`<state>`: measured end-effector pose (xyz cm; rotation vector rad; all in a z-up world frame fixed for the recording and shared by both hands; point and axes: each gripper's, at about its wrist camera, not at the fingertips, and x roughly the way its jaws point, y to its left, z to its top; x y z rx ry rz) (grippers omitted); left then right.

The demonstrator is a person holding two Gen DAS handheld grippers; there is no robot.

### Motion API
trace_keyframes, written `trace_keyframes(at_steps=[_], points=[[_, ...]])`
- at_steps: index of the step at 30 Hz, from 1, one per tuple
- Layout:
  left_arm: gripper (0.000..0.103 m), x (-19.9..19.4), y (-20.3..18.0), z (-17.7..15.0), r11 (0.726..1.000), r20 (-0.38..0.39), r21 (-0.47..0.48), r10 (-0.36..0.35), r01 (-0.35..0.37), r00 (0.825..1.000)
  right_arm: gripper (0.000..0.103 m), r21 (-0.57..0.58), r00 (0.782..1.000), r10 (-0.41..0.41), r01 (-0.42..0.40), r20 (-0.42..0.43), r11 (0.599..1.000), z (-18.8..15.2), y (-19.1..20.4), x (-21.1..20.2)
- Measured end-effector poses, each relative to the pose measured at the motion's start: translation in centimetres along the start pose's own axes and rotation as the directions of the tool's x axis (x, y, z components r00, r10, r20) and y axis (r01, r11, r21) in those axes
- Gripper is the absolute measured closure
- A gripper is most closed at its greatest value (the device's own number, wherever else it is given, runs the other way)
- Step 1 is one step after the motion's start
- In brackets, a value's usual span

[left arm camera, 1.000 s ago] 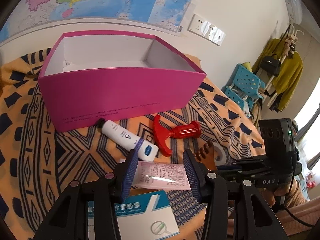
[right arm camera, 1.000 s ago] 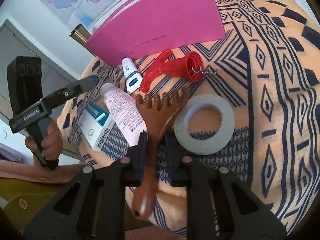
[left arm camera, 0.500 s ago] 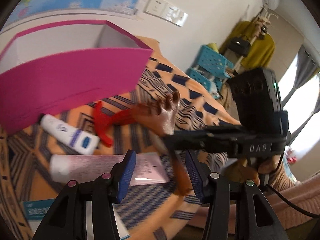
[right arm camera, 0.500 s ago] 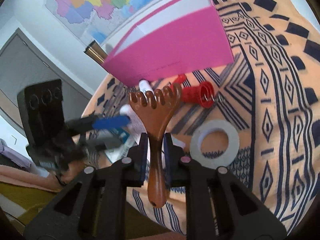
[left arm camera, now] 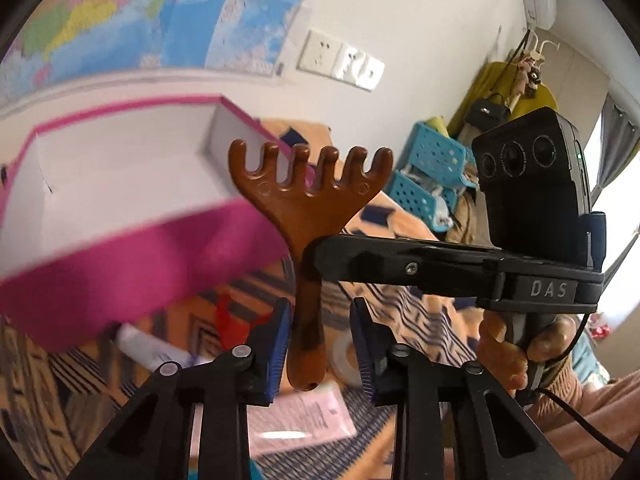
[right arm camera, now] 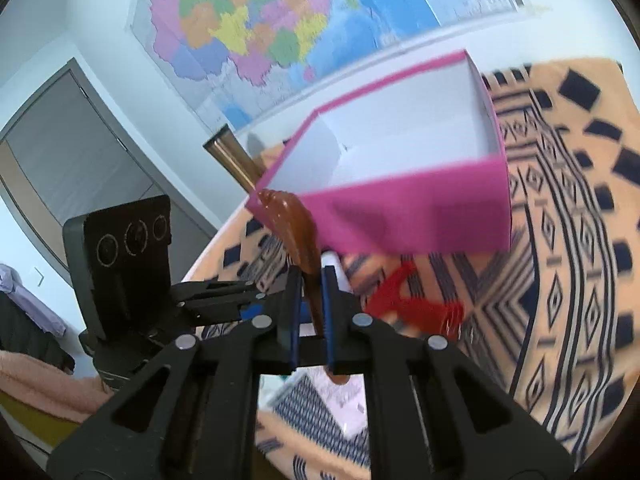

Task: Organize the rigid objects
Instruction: 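Carry the back-scratcher into the pink box and open the right gripper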

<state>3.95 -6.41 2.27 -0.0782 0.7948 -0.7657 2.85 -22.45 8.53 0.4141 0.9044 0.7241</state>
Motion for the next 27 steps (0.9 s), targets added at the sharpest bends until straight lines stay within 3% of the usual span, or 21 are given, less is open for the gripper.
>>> trace_keyframes(at_steps=[9,15,24,27], points=[[0.079,-1.6,-0.3,5.6,0.994,0.086,0.061,0.090,-0.096,0.992,0.092,-0.052,0.993,0.051,-0.045,0.109,0.998,5.8,0.8,-0.5],[0.079,-1.3,0.7,9.0,0.982,0.111,0.087,0.157,-0.167,0.981,0.092,-0.079,0.991,0.026,-0.015,0.134,0.997,9.1,0.5,0.3],[0.080,1.6,3.5,11.1,0.954,0.067,0.085,0.281,-0.286,0.957,0.095,0.032,0.992,0.025,-0.029,0.127,0.999,10.9,-3.2,2.8],[0.080,2.8,4.3,11.1,0.954,0.038,0.087,0.286,-0.288,0.958,0.097,0.071,0.993,0.022,-0.030,0.115,0.997,10.8,-4.5,3.6]])
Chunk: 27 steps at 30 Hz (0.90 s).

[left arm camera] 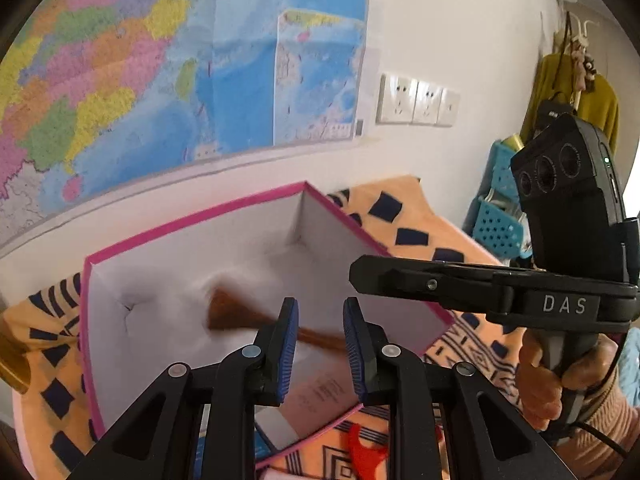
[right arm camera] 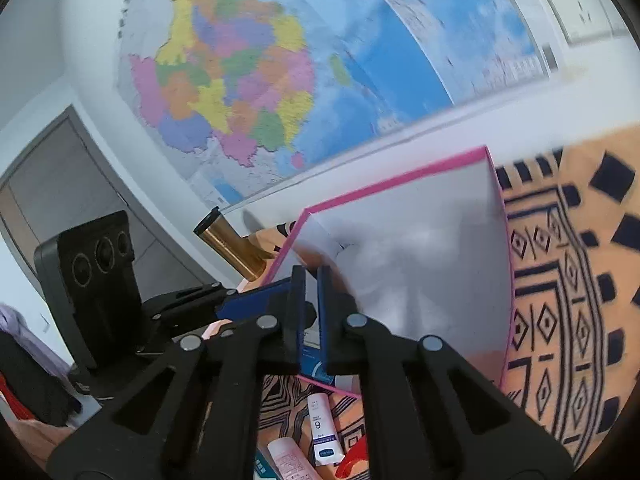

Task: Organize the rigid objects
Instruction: 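Carry the back-scratcher into the pink box and open the right gripper, then move the right gripper back toward the remaining items on the bed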

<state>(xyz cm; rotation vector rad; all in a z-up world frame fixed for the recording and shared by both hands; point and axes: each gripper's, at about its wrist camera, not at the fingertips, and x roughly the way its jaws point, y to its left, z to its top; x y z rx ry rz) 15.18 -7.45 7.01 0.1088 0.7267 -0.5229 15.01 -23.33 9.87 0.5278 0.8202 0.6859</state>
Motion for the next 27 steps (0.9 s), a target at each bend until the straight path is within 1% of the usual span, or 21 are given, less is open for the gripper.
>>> trace_keyframes(at_steps=[3,6,9,11,15,17,19,22,25,27], points=[[0.080,1.2,0.2,-0.6,1.000,-0.029,0.005,0.005,-0.005,1.000,0.097,0.022,1.000,-0.018,0.018,-0.021,1.000,-0.4,-1.0,0.5],[0.080,1.4,1.4,-1.5,1.000,-0.036,-0.024,-0.006,0.005,0.999,0.096,0.018,0.999,-0.040,0.040,-0.031,0.999,-0.9,-1.4,0.3],[0.079,0.3,2.7,-2.5,0.998,-0.020,-0.060,-0.011,0.009,1.000,0.094,0.006,0.997,-0.071,0.071,-0.040,0.997,-1.5,-1.5,-0.2],[0.078,-0.9,3.9,-3.3,0.995,-0.001,-0.102,-0.022,0.022,1.000,0.093,0.002,0.995,-0.087,0.087,-0.043,0.996,-1.9,-1.7,-0.6],[0.071,-2.7,4.9,-4.5,0.990,0.032,-0.134,-0.030,0.034,0.999,0.091,-0.009,0.993,-0.111,0.110,-0.049,0.994,-2.5,-1.9,-1.1],[0.070,-3.4,5.0,-4.9,0.990,0.044,-0.140,-0.028,0.034,0.999,0.086,-0.023,0.991,-0.125,0.124,-0.053,0.992,-2.9,-1.7,-1.2],[0.067,-4.2,5.0,-5.6,0.989,0.058,-0.144,-0.039,0.047,0.998,0.080,-0.028,0.990,-0.126,0.125,-0.056,0.992,-3.2,-1.5,-1.4],[0.063,-5.3,4.8,-6.6,0.988,0.072,-0.147,-0.045,0.055,0.996,0.077,-0.048,0.990,-0.128,0.125,-0.060,0.991,-3.8,-0.9,-1.6],[0.061,-6.3,4.5,-8.1,0.987,0.079,-0.150,-0.041,0.052,0.996,0.067,-0.067,0.990,-0.121,0.116,-0.072,0.991,-4.9,-0.3,-2.0],[0.060,-6.8,4.4,-9.0,0.986,0.077,-0.158,-0.042,0.054,0.996,0.066,-0.078,0.989,-0.116,0.109,-0.087,0.991,-5.9,0.1,-2.4]])
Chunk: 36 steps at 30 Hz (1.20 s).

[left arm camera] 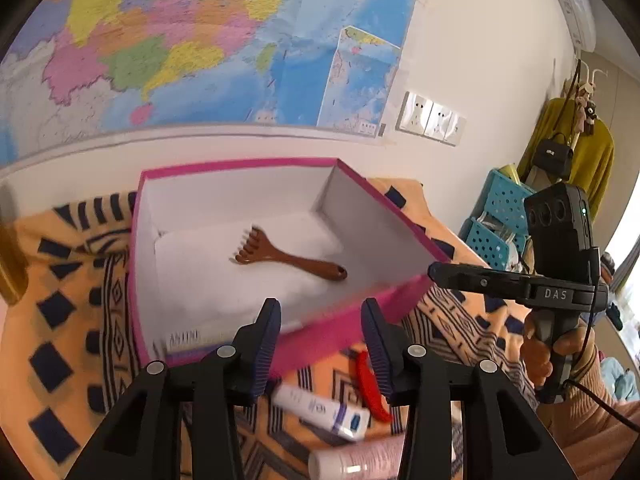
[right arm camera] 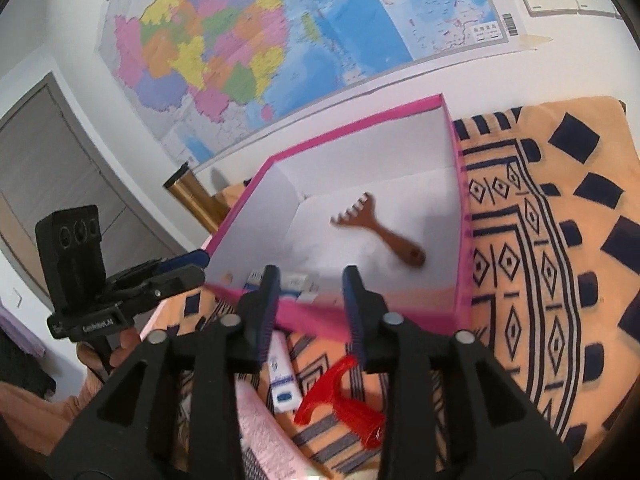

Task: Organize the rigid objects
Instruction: 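Move the right gripper back toward the remaining items on the bed, then close the right gripper on the pink-and-white tube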

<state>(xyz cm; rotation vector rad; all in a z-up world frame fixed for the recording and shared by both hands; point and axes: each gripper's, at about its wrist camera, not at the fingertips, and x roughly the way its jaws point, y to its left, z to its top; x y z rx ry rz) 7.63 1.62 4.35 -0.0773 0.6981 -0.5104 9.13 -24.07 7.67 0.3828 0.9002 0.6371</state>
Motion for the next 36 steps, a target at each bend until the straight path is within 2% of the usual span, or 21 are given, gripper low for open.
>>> trace_keyframes(at_steps=[7,13,20,23,25,28,36], points=[[0.060,0.2,-0.3,-3.3,1.000,-0.069,0.000,0.001,-0.001,0.998,0.063,0.007,0.996,0.017,-0.016,-0.083,1.000,-4.5,0.2,-0.7],[0.060,1.0,-0.8,-5.7,1.000,-0.130,0.000,-0.002,0.002,0.991,0.063,0.027,0.985,-0.017,0.022,-0.173,0.999,-8.4,0.0,-0.7],[0.060,1.6,-1.0,-7.6,1.000,-0.177,-0.008,-0.012,0.010,0.984,0.063,0.069,0.970,-0.011,0.029,-0.242,0.997,-11.8,0.1,-1.1],[0.060,1.4,-0.8,-8.3,1.000,-0.191,-0.018,-0.010,0.007,0.982,0.058,0.076,0.963,-0.006,0.028,-0.270,0.997,-13.1,0.5,-1.3],[0.060,1.4,-0.6,-8.7,1.000,-0.198,-0.026,-0.012,0.007,0.980,0.054,0.084,0.959,-0.005,0.030,-0.285,0.996,-13.8,0.8,-1.4],[0.060,1.4,-0.6,-9.1,1.000,-0.207,-0.029,-0.014,0.008,0.978,0.054,0.086,0.953,-0.015,0.042,-0.303,0.995,-14.5,1.3,-1.3],[0.060,1.7,-1.0,-9.9,0.999,-0.234,-0.033,-0.041,0.034,0.971,0.054,0.082,0.960,-0.022,0.047,-0.280,0.996,-14.4,2.2,-0.3]])
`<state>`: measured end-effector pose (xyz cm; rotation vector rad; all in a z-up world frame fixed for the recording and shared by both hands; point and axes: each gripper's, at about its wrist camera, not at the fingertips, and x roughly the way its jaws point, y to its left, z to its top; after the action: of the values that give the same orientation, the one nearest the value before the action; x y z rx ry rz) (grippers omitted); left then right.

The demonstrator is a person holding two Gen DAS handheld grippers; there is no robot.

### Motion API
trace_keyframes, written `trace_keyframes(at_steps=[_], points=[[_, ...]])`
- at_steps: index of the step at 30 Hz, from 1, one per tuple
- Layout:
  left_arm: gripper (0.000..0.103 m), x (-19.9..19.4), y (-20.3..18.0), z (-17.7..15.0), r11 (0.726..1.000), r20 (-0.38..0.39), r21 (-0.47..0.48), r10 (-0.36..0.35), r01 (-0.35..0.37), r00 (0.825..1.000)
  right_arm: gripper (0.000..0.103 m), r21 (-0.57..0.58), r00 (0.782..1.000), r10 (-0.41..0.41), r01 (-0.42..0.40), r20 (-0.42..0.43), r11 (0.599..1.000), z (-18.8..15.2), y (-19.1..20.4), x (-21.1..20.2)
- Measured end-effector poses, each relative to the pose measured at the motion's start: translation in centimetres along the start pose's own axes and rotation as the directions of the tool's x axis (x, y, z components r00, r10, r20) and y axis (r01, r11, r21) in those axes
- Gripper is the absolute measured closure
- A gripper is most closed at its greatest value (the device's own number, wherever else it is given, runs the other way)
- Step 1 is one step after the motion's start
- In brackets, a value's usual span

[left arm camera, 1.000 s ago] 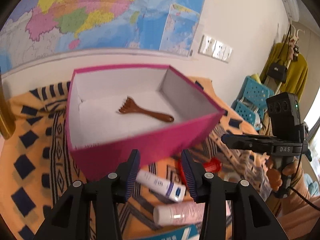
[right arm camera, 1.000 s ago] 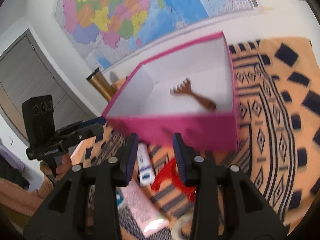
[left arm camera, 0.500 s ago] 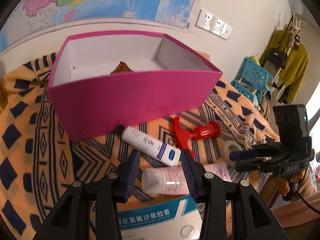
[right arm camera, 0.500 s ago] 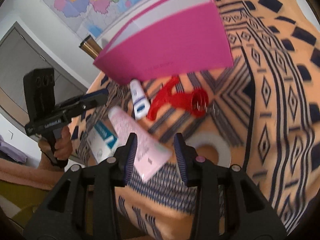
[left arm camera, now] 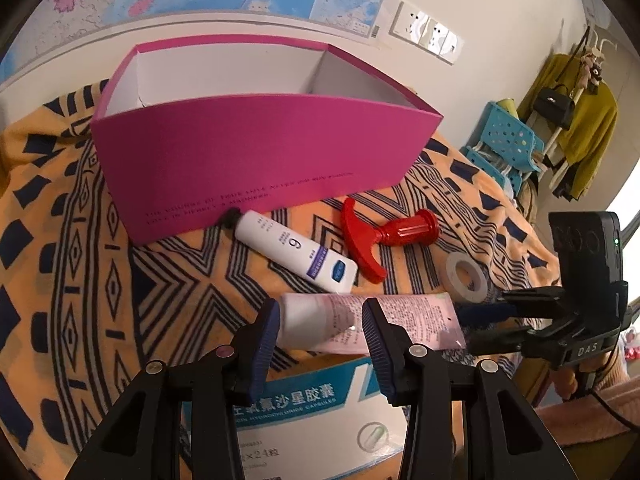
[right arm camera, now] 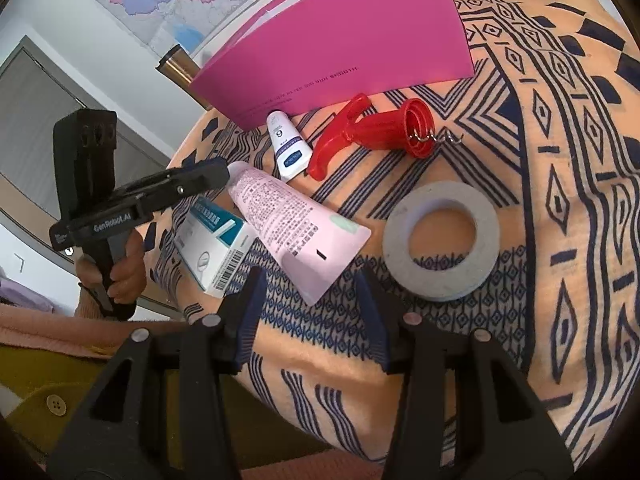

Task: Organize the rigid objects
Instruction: 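Close the right gripper on the pink-and-white tube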

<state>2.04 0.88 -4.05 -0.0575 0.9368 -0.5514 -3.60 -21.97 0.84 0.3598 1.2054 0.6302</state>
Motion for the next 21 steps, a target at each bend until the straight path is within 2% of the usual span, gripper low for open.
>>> trace_keyframes(at_steps=[21], points=[[0.056,-0.7,0.8,-0.9,0.997,-0.003,-0.065,0.037,-0.037,0.999,0.051,0.006,0.998,-0.007,0.007,0.067,1.000,2.4,0.4,1.7]])
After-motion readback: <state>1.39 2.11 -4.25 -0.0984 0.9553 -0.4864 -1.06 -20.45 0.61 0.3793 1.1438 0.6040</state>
